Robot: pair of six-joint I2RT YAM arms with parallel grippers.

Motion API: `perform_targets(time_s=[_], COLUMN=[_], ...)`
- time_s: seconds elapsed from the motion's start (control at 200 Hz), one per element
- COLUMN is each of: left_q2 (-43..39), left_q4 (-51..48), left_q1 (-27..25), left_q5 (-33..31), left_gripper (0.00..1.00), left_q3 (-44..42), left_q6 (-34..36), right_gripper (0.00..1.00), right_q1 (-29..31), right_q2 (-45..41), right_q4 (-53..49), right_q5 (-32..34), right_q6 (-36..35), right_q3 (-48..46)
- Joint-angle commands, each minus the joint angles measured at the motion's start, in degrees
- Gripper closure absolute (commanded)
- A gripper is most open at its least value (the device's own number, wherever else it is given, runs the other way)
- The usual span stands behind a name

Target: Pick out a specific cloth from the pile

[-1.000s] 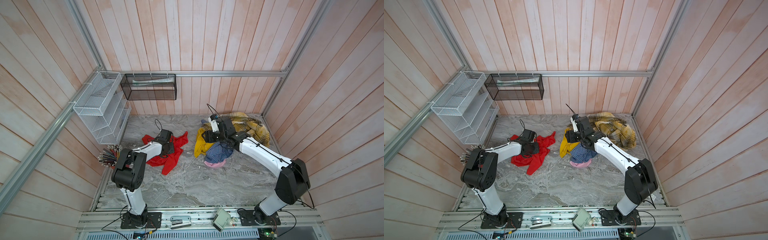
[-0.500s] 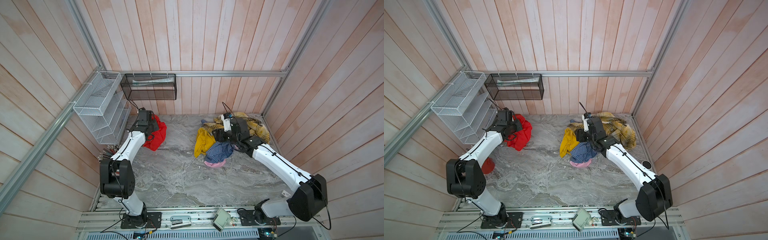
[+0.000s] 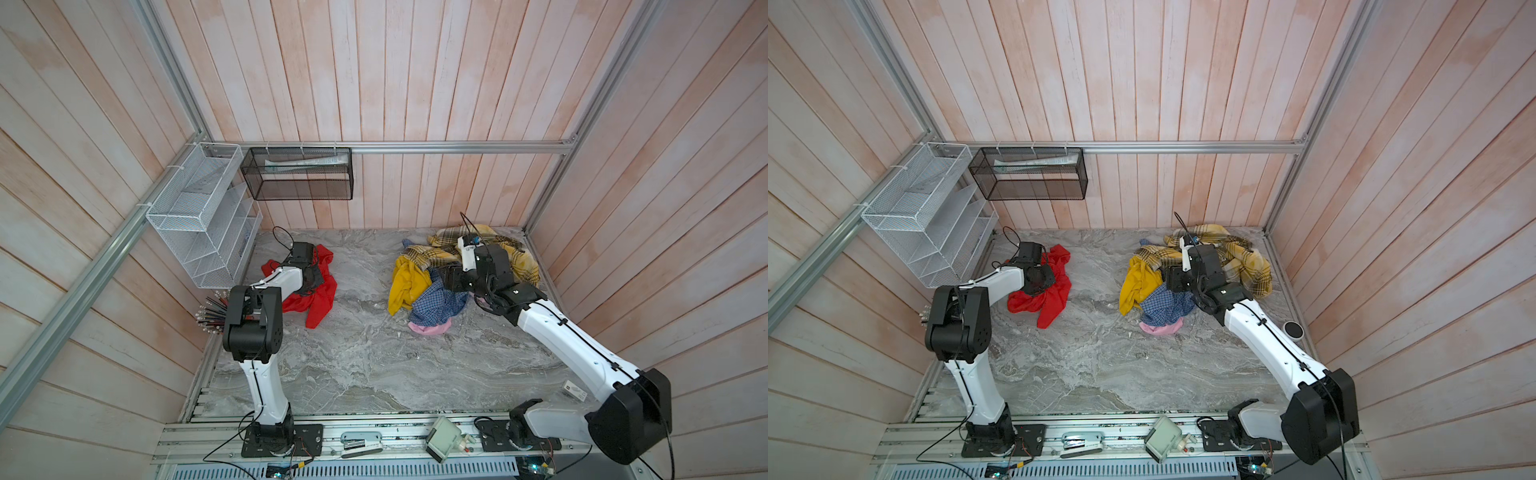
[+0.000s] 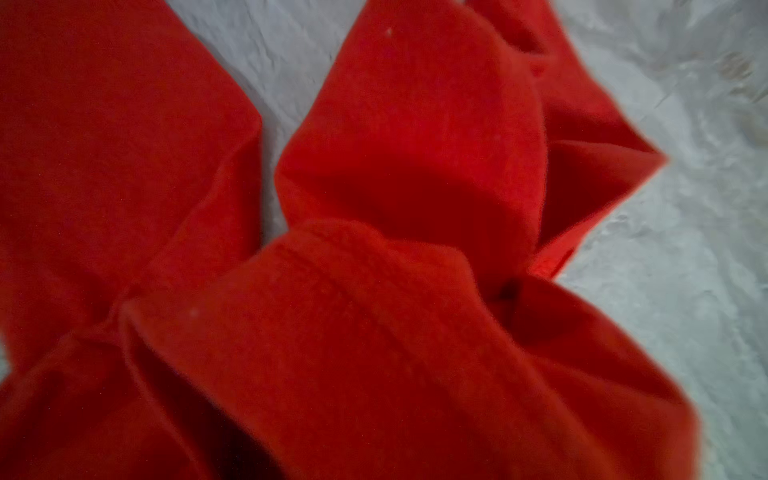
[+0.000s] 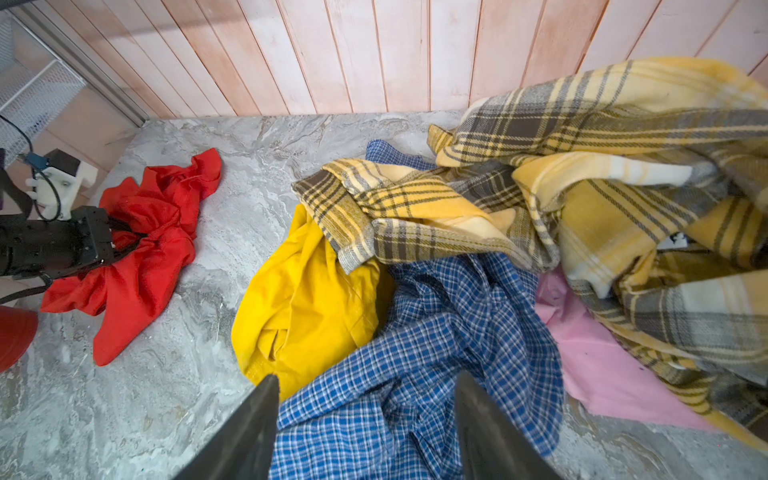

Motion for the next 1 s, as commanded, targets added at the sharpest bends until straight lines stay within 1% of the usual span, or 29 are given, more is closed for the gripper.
perform_targets(time_s=[0.0, 0.06, 0.09, 0.145, 0.195, 0.25, 0.305, 0.385, 0.46, 0.53, 0.63, 0.735, 0.865, 0.995], left_q2=[0.2, -0.5, -1.0, -1.8, -2.2, -2.6, -3.3, -5.1, -7.6, -10.1, -12.8, -16.4, -21.8, -29.1], left_q4=[1.2, 1.6, 1.6, 1.6, 1.3, 0.8, 0.5, 0.5, 1.7, 2.2, 1.7, 2.6, 4.1, 7.7], left_q1=[0.1, -0.2, -0.2, -0.3, -0.3, -0.3, -0.4, -0.8, -1.5, -1.8, -2.0, -2.2, -2.6, -2.7], left_q5=[2.6, 2.2, 1.8, 1.7, 1.8, 1.8, 1.5, 0.5, -0.4, -1.0, -1.0, -0.9, -1.1, -2.1], left_gripper=[0.98, 0.85, 0.75, 0.63, 0.49, 0.41, 0.30, 0.18, 0.08, 0.04, 0.00, 0.00, 0.00, 0.00], left_q3=[-0.9, -1.7, -2.0, -2.6, -2.7, -2.8, -3.0, -4.0, -5.7, -6.8, -7.6, -9.7, -13.4, -19.8], left_q6=[-1.2, -1.2, -1.0, -0.8, -0.3, 0.0, 0.3, 0.8, 1.6, 2.1, 3.1, 4.2, 5.7, 7.2], right_gripper=[0.29, 0.27, 0.26, 0.25, 0.25, 0.24, 0.22, 0.19, 0.16, 0.15, 0.14, 0.14, 0.13, 0.13], right_q1=[-0.7, -1.6, -2.2, -3.8, -5.4, -7.5, -9.4, -12.1, -15.2, -17.4, -19.7, -21.2, -22.1, -23.0], right_q2=[-3.9, -5.9, -6.8, -8.2, -9.2, -10.6, -12.1, -14.7, -17.4, -19.4, -20.9, -22.5, -24.9, -25.1], right_q4=[1.4, 2.7, 3.2, 3.4, 3.3, 3.4, 3.7, 5.3, 8.9, 13.1, 16.3, 20.3, 30.1, 38.5], right_q5=[1.2, 1.1, 1.1, 0.4, -0.3, -0.7, -1.3, -1.6, -2.5, -3.4, -2.9, -1.1, 1.6, 5.7], right_q6=[-1.5, -1.9, -2.0, -2.3, -2.8, -3.4, -4.3, -6.2, -8.2, -9.5, -9.5, -9.8, -11.9, -12.3], right_q3=[-2.2, -3.6, -4.3, -5.1, -5.7, -6.3, -7.2, -9.1, -12.4, -16.1, -19.4, -22.9, -30.6, -37.5])
